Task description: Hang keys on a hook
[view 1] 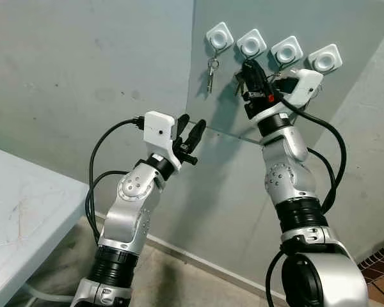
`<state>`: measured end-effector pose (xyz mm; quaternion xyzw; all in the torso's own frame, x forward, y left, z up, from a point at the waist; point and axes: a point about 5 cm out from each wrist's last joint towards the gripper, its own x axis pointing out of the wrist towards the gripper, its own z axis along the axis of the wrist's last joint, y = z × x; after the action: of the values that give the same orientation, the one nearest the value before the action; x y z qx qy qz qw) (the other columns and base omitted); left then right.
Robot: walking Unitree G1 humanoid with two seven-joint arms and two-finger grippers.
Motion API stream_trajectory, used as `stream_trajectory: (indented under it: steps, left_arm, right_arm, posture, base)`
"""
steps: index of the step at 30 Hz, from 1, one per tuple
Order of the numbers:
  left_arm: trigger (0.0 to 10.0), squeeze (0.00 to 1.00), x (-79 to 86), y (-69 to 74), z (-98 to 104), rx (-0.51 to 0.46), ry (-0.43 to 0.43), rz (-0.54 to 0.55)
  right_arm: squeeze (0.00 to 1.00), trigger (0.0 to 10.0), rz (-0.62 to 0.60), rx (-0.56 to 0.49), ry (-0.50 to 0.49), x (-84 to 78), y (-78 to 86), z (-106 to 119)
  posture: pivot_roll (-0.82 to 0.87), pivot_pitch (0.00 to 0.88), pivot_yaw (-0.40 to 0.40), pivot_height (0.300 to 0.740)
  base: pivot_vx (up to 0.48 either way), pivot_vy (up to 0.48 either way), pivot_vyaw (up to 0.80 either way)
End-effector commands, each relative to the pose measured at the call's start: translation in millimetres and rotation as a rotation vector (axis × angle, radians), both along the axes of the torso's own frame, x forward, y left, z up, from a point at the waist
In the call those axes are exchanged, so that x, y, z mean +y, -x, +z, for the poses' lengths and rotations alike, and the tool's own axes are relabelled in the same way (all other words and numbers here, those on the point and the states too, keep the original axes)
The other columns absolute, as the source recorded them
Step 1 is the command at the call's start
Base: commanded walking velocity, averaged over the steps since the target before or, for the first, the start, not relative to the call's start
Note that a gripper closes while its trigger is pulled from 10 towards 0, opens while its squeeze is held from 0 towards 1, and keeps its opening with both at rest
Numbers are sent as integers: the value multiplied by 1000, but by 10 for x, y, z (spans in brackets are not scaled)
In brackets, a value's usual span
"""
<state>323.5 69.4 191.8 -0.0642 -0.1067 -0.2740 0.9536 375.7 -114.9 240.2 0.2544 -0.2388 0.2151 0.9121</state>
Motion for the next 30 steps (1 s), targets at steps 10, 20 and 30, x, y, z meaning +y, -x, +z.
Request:
stream_trajectory:
  steps: [10,20,30]
  left_arm:
    - [10000,0,-11,8,75,-26,3,-4]
    - [10000,0,-12,8,76,-30,0,2]
    - [10000,0,4,8,57,-29,-7,34]
  right_arm:
    - [0,10000,59,31,-109,-22,61,-90]
    - [0,10000,75,58,-121,3,84,-154]
    - [1000,10000,80,78,-124,6,114,-250]
  posture:
    - [102,0,-60,740]
    - [105,0,-61,740]
    - [106,0,-62,740]
  base:
    - [0,0,0]
    - [0,0,0]
    - [0,0,0]
